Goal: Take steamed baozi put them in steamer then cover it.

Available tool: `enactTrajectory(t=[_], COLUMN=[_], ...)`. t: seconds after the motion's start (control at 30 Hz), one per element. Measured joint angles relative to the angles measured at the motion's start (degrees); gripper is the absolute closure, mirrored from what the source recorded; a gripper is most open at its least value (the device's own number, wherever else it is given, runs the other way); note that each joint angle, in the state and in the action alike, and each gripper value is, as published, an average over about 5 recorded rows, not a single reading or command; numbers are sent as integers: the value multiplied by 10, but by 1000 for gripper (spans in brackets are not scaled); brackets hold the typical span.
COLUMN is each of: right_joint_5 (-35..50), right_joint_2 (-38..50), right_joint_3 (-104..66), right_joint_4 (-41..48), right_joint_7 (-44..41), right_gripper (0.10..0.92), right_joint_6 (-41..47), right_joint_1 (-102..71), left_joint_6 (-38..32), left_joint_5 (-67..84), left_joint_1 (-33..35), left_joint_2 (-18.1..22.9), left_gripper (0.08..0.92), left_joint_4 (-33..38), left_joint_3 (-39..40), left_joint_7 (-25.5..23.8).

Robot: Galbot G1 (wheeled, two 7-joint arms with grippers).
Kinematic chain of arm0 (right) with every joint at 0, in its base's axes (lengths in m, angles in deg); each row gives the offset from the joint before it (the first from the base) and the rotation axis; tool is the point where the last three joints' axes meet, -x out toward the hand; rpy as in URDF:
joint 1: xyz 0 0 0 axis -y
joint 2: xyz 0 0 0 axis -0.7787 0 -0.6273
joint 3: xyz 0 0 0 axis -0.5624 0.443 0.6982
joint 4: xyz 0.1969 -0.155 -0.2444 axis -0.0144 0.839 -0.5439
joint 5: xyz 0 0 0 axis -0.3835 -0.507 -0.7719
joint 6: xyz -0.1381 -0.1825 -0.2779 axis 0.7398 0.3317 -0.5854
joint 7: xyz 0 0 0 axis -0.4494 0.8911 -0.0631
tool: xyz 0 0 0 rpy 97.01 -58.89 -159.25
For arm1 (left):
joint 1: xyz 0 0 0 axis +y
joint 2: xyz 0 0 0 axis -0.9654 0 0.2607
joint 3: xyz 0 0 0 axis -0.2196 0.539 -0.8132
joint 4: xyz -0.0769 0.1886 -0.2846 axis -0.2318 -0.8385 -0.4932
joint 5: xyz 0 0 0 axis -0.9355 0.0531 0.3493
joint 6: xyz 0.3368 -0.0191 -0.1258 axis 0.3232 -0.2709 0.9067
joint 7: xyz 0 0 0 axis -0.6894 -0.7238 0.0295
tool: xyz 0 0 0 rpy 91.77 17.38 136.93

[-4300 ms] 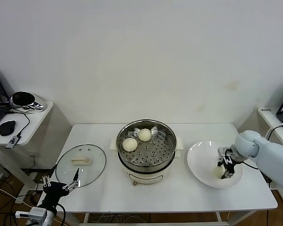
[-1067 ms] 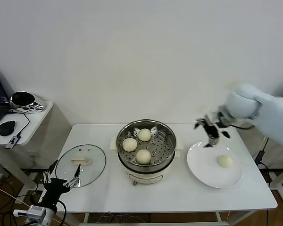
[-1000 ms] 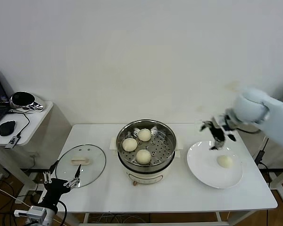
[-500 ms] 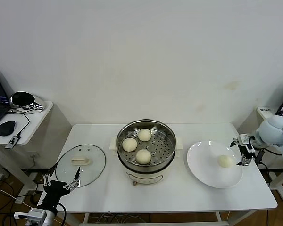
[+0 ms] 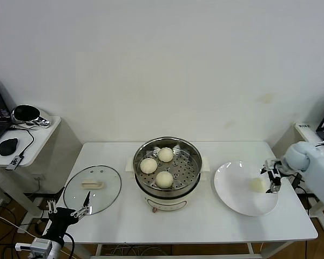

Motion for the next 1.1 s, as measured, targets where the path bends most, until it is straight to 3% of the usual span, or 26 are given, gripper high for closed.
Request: enactTrajectory(t=[0.2,0.67,0.87,1.1], right_joint_5=[-15,-25,0,69], right_joint_2=[-30,-49,-30,26], right_joint_3=[-7,-11,9,79], right_joint_4=[39,63,36,-58], right_joint_7=[1,-6,-16,-22], right_gripper=[219,454,464,449], right_joint_6=[-1,3,19,64], right_joint_1=[-4,1,20,96], left_joint_6=[0,-1,-1,0], left_joint_5=[0,0,0,0], left_joint_1=[-2,-2,-2,-5], left_joint_2=[0,2,-2,-5], left_gripper=[177,177,177,177], left_joint_4=[-5,-7,-5,-5], left_joint_3=[0,1,1,4], left_joint_7=[0,0,0,0])
